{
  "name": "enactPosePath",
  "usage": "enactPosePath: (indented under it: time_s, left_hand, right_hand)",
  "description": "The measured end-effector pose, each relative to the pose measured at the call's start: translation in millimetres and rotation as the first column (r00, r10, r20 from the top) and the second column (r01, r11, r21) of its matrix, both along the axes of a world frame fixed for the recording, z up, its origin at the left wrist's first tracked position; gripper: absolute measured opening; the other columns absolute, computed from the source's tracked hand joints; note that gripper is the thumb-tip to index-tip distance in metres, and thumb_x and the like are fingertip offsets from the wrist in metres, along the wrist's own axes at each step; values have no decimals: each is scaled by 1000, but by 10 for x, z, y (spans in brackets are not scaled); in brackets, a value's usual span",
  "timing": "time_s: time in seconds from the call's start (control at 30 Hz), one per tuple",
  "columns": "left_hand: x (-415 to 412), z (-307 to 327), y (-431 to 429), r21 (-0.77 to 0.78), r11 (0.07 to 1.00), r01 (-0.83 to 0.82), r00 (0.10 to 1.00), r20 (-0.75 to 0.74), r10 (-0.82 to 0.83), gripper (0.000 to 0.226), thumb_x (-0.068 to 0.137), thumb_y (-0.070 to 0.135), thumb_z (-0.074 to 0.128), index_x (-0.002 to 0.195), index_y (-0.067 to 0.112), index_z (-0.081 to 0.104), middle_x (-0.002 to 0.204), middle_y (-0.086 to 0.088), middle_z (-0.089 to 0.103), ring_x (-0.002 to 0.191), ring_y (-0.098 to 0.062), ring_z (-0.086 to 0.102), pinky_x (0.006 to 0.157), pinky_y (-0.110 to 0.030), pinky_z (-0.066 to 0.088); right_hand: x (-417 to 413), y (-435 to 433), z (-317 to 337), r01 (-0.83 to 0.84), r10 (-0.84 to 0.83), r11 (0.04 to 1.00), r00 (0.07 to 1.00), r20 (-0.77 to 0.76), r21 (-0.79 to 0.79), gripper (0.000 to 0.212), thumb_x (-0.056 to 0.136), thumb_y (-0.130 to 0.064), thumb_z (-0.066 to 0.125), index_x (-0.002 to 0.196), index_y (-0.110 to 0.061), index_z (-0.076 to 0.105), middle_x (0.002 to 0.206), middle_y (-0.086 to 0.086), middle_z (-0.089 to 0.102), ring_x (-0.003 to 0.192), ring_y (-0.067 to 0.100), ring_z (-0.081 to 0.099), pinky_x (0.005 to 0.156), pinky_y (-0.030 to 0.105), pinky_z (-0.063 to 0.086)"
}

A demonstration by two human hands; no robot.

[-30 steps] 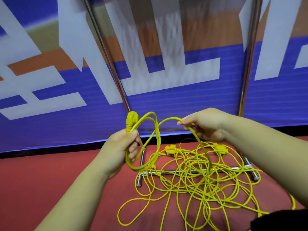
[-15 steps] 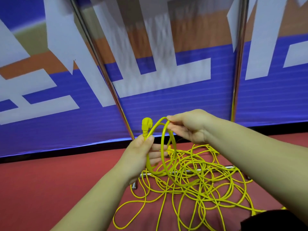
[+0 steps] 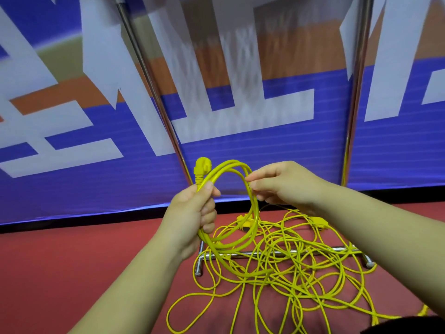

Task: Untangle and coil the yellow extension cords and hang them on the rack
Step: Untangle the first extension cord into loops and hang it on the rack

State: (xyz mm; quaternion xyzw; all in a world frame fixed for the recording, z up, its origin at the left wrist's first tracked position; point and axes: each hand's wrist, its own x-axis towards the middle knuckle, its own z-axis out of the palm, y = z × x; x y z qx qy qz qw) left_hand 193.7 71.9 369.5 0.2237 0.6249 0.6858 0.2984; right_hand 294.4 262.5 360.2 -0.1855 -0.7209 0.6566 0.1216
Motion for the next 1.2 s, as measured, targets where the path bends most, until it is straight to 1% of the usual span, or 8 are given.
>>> enactPosePath:
  time_s: [0.27,0.47,0.6,0.7,0.83,1.0,1.1,1.2]
  left_hand:
    - [-157,217,-210,224,965,-138,986,125,112,27,105,31,46,83,16,52,54,5,28,39,-6,26,38,-19,30]
    - [-244,307,-358,351,925,-144,970,234,62,27,104,36,45,82,19,49,51,7,29,37,-4,28,38,-17,33]
    - [-343,354,-489,397,903,-161,957,286,45,30,104,38,43,81,20,50,50,9,29,37,-2,28,35,-14,30]
    - [-450,384,-635,436,884,-171,946,323,24,31,103,40,43,80,21,50,50,10,29,36,-1,28,33,-13,27]
    - [-597,384,-834,447,866,-221,937,342,63,32,104,41,42,79,22,52,50,10,29,35,-3,28,31,-13,23]
    - [-788,294,-1007,437,846,-306,907,403,120,31,102,42,45,79,22,52,51,10,29,35,-3,28,31,-13,21]
    - [-894,189,-1072,391,844,-367,881,436,181,32,103,42,46,79,23,52,51,10,28,35,-3,26,31,-14,21]
    - [-970,93,-1122,354,842,-407,863,451,228,32,103,43,47,78,23,51,51,10,26,36,-3,25,32,-15,20]
  right_hand:
    - [17,-154,-280,-462,407,849,881,240,255,16,87,-28,75,102,-25,79,97,0,77,84,12,69,82,29,52]
    - [-111,-468,-597,-669,502,649,734,456,361,56,84,-41,77,136,-40,56,127,-20,60,109,-10,57,94,13,44]
    - [-225,-597,-910,-721,503,589,680,533,365,37,85,-41,74,121,-34,67,97,-11,68,88,2,58,86,27,48]
    - [-278,-628,-1095,-752,518,575,640,567,323,17,91,-38,68,98,-22,72,69,-12,55,64,2,47,64,19,39]
    - [-296,-510,-1164,-709,460,641,661,593,294,38,92,-49,63,68,-22,53,54,-12,41,51,2,35,55,20,32]
    - [-268,-272,-1268,-630,404,750,677,615,200,27,83,-55,71,73,-30,70,58,-22,55,57,-5,47,64,15,37]
    - [-227,-198,-1310,-630,457,768,663,593,113,7,82,-32,77,88,-29,77,82,-17,71,79,-2,61,83,18,46]
    - [-189,-158,-1209,-602,446,793,676,586,91,7,91,-15,69,94,-18,75,77,-16,73,72,-3,64,72,14,48]
